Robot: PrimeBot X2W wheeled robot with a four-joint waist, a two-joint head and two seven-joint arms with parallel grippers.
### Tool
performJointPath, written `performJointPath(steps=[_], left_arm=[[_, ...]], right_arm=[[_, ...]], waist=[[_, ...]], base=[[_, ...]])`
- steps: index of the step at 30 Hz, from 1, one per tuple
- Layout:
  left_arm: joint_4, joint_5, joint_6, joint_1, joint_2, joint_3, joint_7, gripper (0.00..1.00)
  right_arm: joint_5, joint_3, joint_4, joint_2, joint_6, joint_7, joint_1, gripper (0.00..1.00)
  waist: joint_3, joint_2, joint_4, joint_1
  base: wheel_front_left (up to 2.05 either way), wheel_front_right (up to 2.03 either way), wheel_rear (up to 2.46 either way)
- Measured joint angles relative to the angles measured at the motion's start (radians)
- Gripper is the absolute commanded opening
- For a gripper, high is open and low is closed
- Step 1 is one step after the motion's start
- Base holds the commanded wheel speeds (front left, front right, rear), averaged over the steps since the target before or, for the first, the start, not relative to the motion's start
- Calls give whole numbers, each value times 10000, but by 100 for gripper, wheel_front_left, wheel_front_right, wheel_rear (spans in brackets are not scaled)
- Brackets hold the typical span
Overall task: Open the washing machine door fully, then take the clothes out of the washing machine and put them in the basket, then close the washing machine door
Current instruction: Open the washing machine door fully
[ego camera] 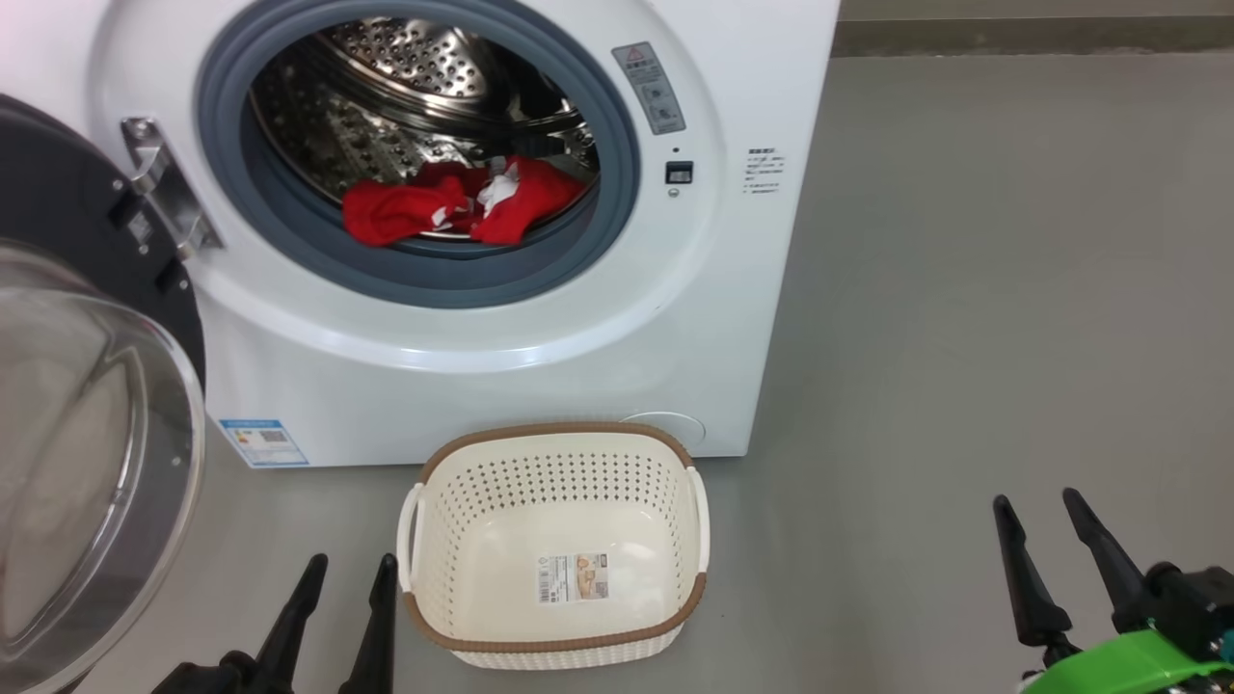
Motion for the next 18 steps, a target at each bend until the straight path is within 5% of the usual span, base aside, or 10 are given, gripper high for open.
performJointPath(steps=[18], left_arm=[[-84, 6, 0, -12, 13, -31, -2, 100]], right_arm=[[-2, -439, -115, 56, -2, 2, 301, 100]], waist=[[97, 0, -169, 0]], base=[[0, 0, 0]])
